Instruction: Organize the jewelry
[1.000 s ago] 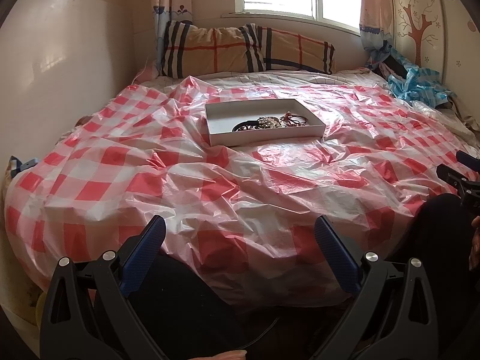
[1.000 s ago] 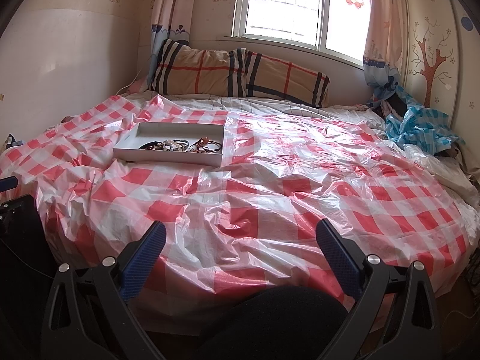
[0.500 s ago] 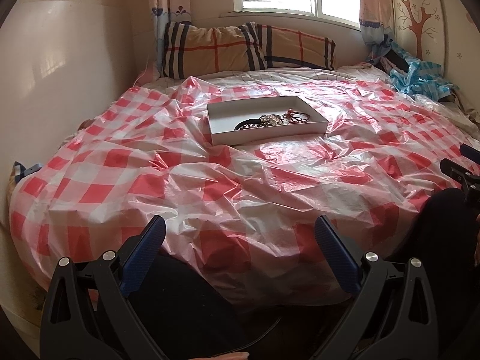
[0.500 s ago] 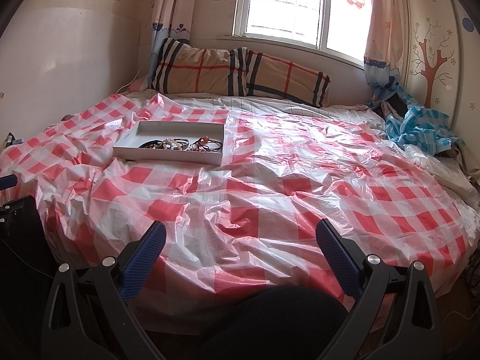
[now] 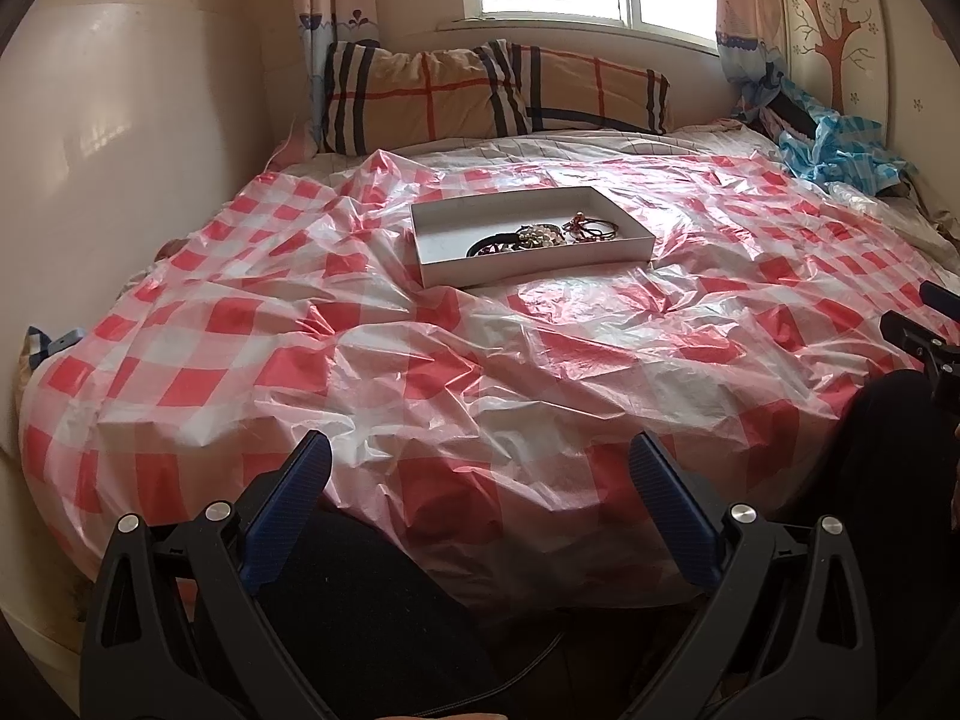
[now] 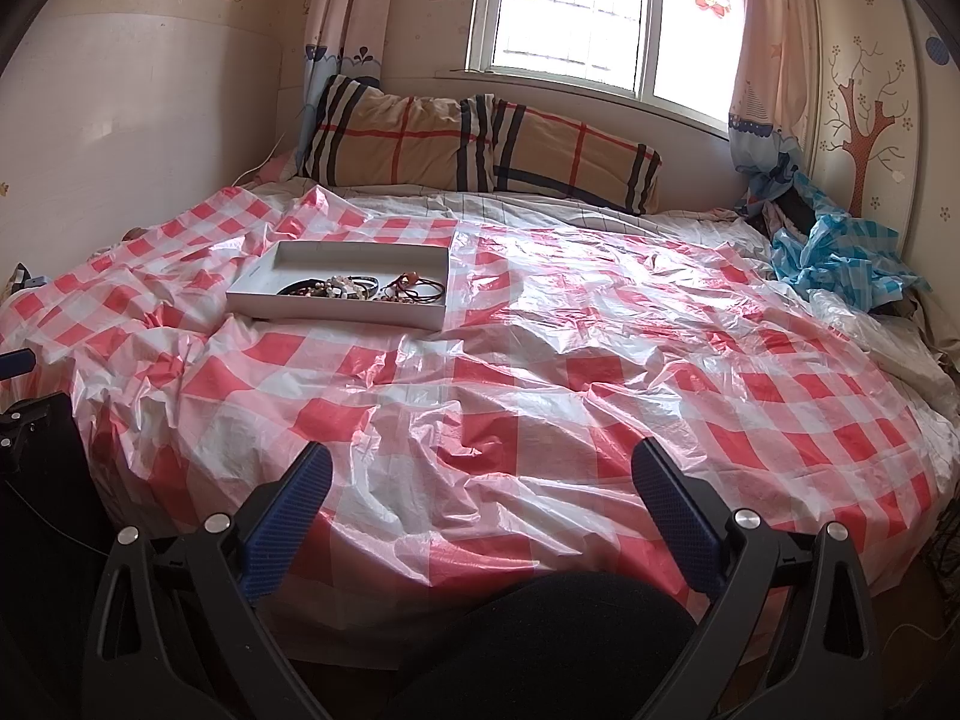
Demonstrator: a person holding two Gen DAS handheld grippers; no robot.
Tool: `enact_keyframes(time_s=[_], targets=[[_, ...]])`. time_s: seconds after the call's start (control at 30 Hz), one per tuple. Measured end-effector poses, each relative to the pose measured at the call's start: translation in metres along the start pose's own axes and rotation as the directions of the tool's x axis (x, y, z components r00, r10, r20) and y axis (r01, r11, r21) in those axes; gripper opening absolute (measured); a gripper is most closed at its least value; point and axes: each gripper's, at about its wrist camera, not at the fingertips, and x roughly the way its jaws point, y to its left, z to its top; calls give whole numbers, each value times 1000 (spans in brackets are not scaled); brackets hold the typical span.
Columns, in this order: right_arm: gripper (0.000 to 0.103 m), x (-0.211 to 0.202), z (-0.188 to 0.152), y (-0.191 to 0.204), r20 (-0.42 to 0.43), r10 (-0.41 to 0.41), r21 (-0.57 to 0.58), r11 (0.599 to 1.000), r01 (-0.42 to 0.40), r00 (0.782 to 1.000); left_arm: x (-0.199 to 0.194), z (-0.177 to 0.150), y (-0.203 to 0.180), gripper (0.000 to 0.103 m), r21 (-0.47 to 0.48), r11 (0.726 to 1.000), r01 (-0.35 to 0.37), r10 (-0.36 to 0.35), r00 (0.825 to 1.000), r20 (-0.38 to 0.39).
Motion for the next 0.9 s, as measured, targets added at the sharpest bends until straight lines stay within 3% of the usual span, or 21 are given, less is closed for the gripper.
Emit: enact_keyframes(time_s=[0.5, 0.9], targets=[[96, 0, 1, 0, 0, 1, -2, 1000, -1, 1000, -8, -1, 2, 95, -5, 1000, 14, -14, 999, 40], [96, 1, 2, -1, 0, 1, -4, 1000, -1, 1000, 3, 0, 14, 95, -76, 997, 4, -5, 1000, -15]])
